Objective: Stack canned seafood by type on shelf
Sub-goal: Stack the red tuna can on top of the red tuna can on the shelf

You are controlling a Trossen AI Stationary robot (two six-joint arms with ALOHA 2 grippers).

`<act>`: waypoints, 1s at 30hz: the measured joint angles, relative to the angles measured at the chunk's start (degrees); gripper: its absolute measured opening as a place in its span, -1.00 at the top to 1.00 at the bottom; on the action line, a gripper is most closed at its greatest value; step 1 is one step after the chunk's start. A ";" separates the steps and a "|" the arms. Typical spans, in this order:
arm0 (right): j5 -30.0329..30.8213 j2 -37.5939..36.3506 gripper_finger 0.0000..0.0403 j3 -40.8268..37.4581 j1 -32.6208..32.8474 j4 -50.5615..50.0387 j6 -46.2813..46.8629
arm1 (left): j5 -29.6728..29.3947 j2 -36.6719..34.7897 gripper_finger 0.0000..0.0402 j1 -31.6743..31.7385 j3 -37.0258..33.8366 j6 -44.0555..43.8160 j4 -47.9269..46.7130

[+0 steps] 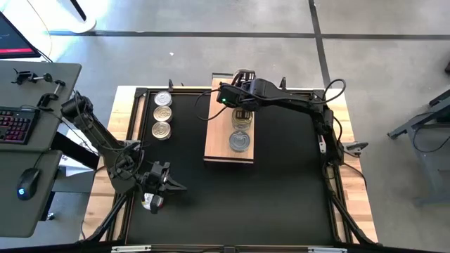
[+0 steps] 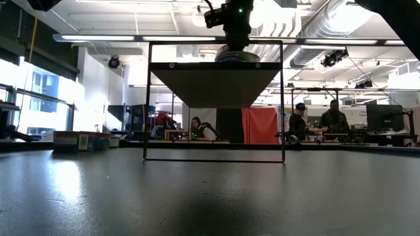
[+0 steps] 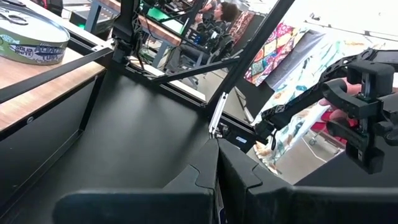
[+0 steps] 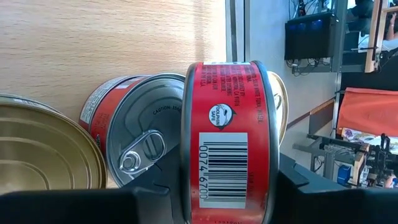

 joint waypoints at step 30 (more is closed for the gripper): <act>-5.11 0.15 -0.19 -0.11 0.15 -3.62 4.99 | 0.00 0.00 1.00 0.00 0.00 -0.98 -2.36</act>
